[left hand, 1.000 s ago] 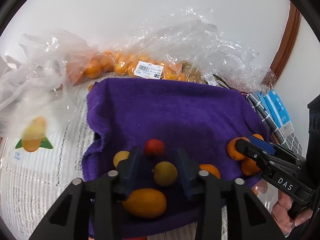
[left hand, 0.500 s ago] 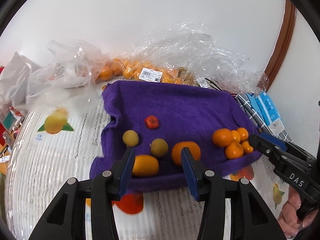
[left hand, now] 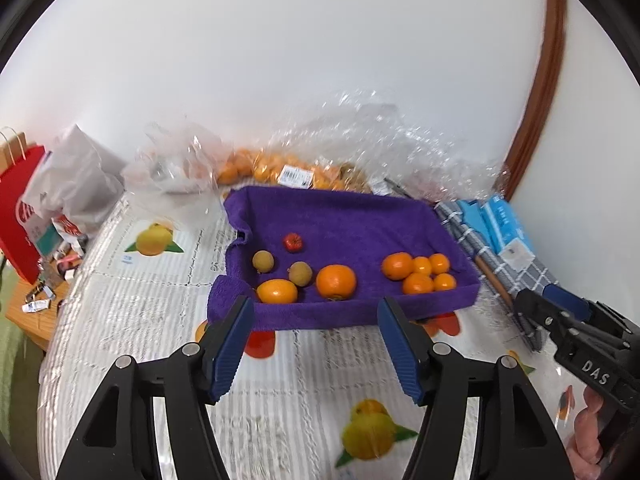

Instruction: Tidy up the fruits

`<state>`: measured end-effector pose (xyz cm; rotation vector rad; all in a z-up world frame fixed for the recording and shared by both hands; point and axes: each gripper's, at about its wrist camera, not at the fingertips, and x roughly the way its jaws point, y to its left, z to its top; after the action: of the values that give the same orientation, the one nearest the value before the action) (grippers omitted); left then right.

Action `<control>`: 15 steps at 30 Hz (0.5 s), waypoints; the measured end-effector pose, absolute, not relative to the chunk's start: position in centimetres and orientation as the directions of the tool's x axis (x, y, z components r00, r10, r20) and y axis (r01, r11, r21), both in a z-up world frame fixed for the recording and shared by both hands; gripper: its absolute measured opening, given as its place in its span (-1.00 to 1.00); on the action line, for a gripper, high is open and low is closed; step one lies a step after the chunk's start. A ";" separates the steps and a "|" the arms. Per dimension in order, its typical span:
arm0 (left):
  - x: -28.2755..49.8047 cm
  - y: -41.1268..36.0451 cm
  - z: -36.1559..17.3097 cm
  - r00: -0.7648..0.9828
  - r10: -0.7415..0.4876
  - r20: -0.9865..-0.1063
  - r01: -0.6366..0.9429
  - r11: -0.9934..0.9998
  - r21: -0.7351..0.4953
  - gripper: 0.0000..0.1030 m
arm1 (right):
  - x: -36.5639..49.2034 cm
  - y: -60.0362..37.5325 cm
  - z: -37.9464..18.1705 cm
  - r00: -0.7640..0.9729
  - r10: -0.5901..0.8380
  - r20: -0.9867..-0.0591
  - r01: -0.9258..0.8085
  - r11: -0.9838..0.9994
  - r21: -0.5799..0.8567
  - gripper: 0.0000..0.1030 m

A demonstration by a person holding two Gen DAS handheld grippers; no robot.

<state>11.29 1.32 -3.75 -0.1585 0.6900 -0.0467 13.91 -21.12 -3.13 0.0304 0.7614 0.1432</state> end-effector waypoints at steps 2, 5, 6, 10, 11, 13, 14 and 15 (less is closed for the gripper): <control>9.7 0.8 -2.9 0.791 -0.081 -0.607 -0.012 0.989 -0.148 0.39 | 12.6 -21.5 -2.7 0.723 0.127 -0.679 -0.109 0.992 0.069 0.15; 7.5 -0.1 -1.9 0.819 -0.045 -0.571 -0.018 0.994 -0.104 0.55 | 9.7 -22.5 -1.7 0.764 0.127 -0.633 -0.109 0.992 0.067 0.41; 6.9 -0.4 -1.6 0.825 -0.036 -0.565 -0.020 0.996 -0.091 0.58 | 9.0 -22.7 -1.4 0.771 0.127 -0.624 -0.107 0.992 0.069 0.53; 4.6 -1.0 -0.7 0.838 -0.023 -0.546 -0.024 0.997 -0.079 0.59 | 6.2 -23.8 -0.4 0.798 0.128 -0.589 -0.102 0.992 0.076 0.74; 4.0 -1.1 -0.4 0.843 -0.022 -0.537 -0.027 0.996 -0.083 0.65 | 5.8 -24.0 -0.2 0.801 0.125 -0.586 -0.097 0.992 0.078 0.76; 3.1 -1.1 0.0 0.849 -0.025 -0.527 -0.026 0.996 -0.088 0.69 | 5.0 -24.5 0.1 0.803 0.122 -0.583 -0.087 0.992 0.088 0.81; 2.7 -1.2 0.1 0.851 -0.024 -0.525 -0.026 0.996 -0.088 0.69 | 4.6 -24.7 0.3 0.803 0.121 -0.583 -0.085 0.992 0.090 0.82; 2.3 -1.2 0.3 0.853 -0.023 -0.521 -0.028 0.996 -0.088 0.69 | 4.2 -24.9 0.3 0.802 0.117 -0.585 -0.080 0.993 0.089 0.84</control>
<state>2.35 -1.22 0.27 -0.0938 0.5488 0.0026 4.24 -24.90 0.34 0.0605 0.6307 0.1054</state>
